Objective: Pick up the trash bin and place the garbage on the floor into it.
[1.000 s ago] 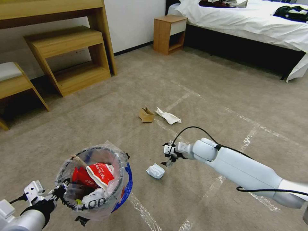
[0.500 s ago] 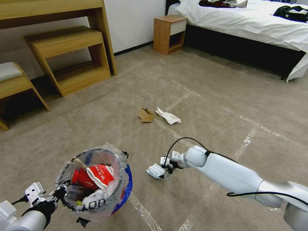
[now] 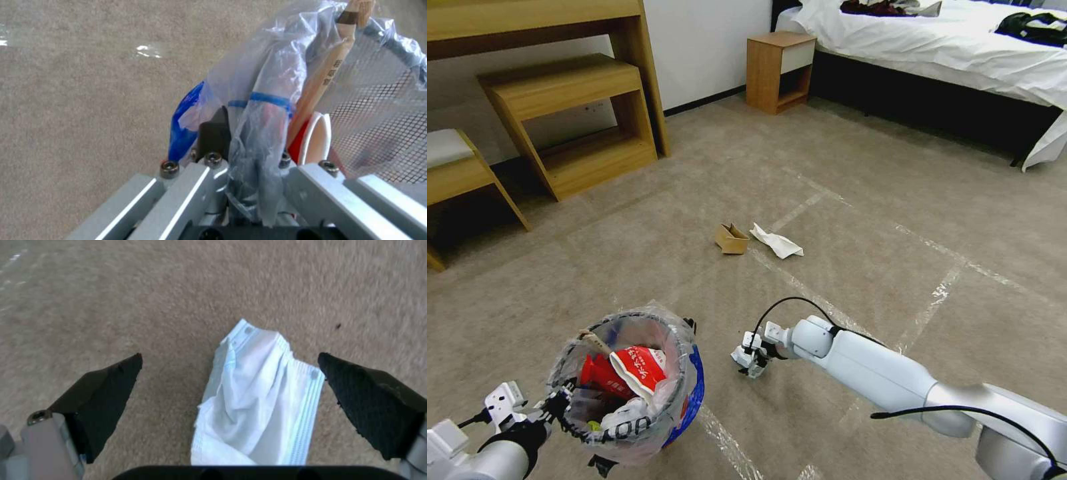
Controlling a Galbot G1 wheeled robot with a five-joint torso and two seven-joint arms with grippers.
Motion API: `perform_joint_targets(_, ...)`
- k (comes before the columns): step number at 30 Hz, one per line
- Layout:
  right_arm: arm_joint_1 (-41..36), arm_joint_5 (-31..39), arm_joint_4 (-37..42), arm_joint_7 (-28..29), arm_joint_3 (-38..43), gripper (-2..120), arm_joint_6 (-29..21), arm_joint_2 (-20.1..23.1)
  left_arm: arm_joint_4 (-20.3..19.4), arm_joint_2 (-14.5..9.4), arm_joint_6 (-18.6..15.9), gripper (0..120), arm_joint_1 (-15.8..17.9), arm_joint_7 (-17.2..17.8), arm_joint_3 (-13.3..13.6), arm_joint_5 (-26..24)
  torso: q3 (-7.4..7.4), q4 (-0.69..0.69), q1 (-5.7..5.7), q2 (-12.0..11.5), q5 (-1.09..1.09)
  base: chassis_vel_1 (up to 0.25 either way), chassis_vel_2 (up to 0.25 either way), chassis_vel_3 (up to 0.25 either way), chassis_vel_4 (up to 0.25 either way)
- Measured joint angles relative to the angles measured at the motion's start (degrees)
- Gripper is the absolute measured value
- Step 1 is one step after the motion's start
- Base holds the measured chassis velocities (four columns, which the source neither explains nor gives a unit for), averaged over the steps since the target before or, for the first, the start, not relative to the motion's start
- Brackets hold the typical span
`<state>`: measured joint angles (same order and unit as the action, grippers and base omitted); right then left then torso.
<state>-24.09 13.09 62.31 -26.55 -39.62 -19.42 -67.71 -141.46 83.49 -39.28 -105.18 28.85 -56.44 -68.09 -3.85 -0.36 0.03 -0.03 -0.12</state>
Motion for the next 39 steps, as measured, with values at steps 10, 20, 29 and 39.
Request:
perform_joint_targets(10, -1.3, 4.8, -3.5, 6.1, 1.1, 100, -4.9, -2.4, 0.2, 0.3, 0.2, 0, -0.4, -0.5, 0.8, 1.4, 0.00, 0.00, 0.00, 0.0, 0.00, 0.000, 0.000, 0.000, 0.000)
perform_joint_targets(20, -1.7, 6.3, -3.5, 9.0, 1.2, 100, -5.6, -2.4, 0.3, 0.5, 0.4, 0, -0.6, -0.8, 1.5, 2.2, 0.00, 0.00, 0.00, 0.0, 0.01, 0.000, 0.000, 0.000, 0.000)
perform_joint_targets(29, -1.5, 7.7, -3.3, 10.8, 1.1, 99, -6.3, -1.9, 0.0, 0.2, 0.4, 0, -0.8, -0.8, 1.4, 2.2, 0.00, 0.00, 0.00, 0.0, 0.01, 0.000, 0.000, 0.000, 0.000)
perform_joint_targets(39, -2.1, 8.8, -2.6, 11.5, 1.0, 69, -7.2, -0.6, -0.3, 0.0, 0.4, 0, -0.6, -0.8, 1.5, 2.0, 0.00, 0.00, 0.00, 0.0, 0.01, 0.000, 0.000, 0.000, 0.000)
